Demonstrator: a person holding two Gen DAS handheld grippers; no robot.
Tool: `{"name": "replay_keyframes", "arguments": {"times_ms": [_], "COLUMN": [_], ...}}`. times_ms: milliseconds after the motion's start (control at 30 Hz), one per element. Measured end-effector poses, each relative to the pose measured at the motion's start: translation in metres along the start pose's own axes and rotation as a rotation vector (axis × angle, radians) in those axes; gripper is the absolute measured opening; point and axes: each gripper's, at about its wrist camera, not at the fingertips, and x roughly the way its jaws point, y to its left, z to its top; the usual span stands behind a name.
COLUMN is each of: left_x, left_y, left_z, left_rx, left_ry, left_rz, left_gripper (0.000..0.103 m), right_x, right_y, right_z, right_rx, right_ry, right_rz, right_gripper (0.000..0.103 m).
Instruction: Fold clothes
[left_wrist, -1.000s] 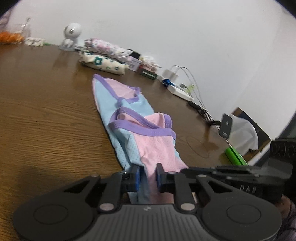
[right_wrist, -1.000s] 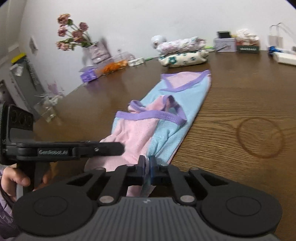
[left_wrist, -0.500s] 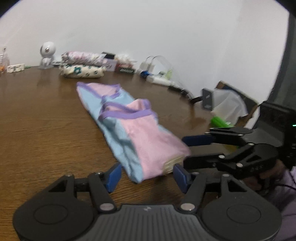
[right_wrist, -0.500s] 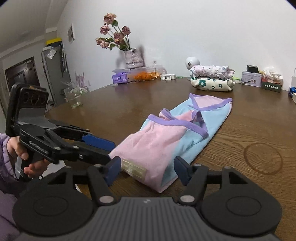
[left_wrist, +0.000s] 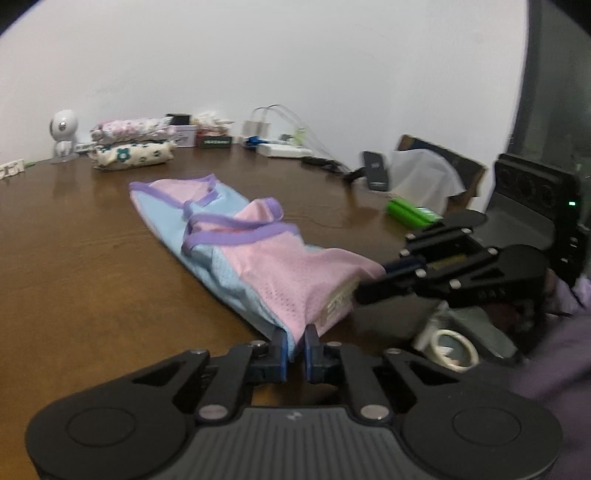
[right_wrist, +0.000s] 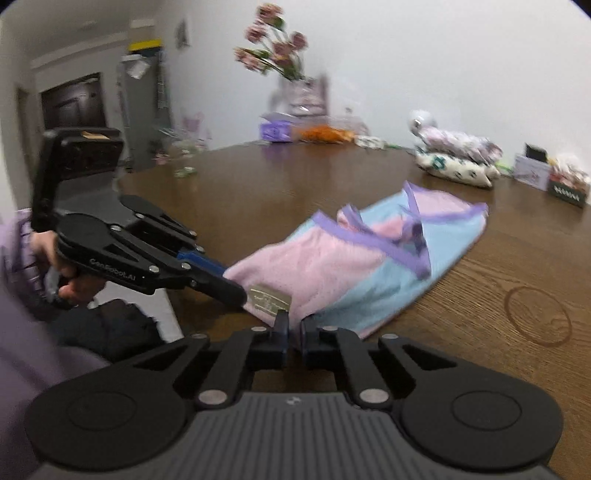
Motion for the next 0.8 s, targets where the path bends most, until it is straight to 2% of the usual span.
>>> {"name": "replay_keyframes", "arguments": {"times_ms": [67,167,267,333,400,433,500,533,567,633,700,800], "left_x": [-0.017,-0.029,-0.004,0.014,0.046,0.060,0.085,0.089,0.091,0.078,0.060,0.057], "left_y": [-0.006,0.003,0.028,0.046,0.075,0.088,0.107,0.110,0.113,0.108,0.103,0.090], "left_z": [0.007,0.043,0.081,0.104,0.116,0.117,0.113,0.109,0.105,0.098,0.091,0.088], "left_rx": [-0.001,-0.002,-0.007,-0.021,-0.105,-0.146,-0.239,-0.264,-0.286,-0.320,-0.356,-0.354], "left_ry": [-0.037,-0.103,-0.116,-0.117,-0.064,-0.033,0.026,0.043,0.053,0.010,-0.046,-0.078], "left_rz": [-0.028,-0.026,-0.012,-0.002,0.008,0.027,0.136,0.195,0.242,0.221,0.176,0.127], "left_gripper": [0.006,0.006,0.006,0.006,0.008,0.011,0.019,0.021,0.023,0.035,0.053,0.064], "right_x": [-0.017,-0.032,-0.028,-0.012,0.008,0.024,0.057,0.072,0.084,0.083,0.061,0.045], "right_y": [0.008,0.007,-0.017,-0.040,-0.063,-0.075,-0.096,-0.104,-0.110,-0.116,-0.118,-0.114], "right_z": [0.006,0.027,0.055,0.072,0.087,0.090,0.095,0.093,0.090,0.084,0.078,0.069], "right_rx": [-0.013,-0.005,0.053,0.104,0.156,0.185,0.243,0.272,0.298,0.327,0.359,0.393], "right_ry": [-0.042,-0.104,-0.161,-0.162,-0.147,-0.108,-0.033,-0.002,0.029,0.042,-0.018,-0.040], "right_rz": [0.007,-0.005,-0.045,-0.082,-0.121,-0.144,-0.191,-0.214,-0.240,-0.293,-0.295,-0.247], "right_gripper": [0.006,0.006,0.006,0.006,0.006,0.006,0.009,0.016,0.029,0.034,0.038,0.038]}}
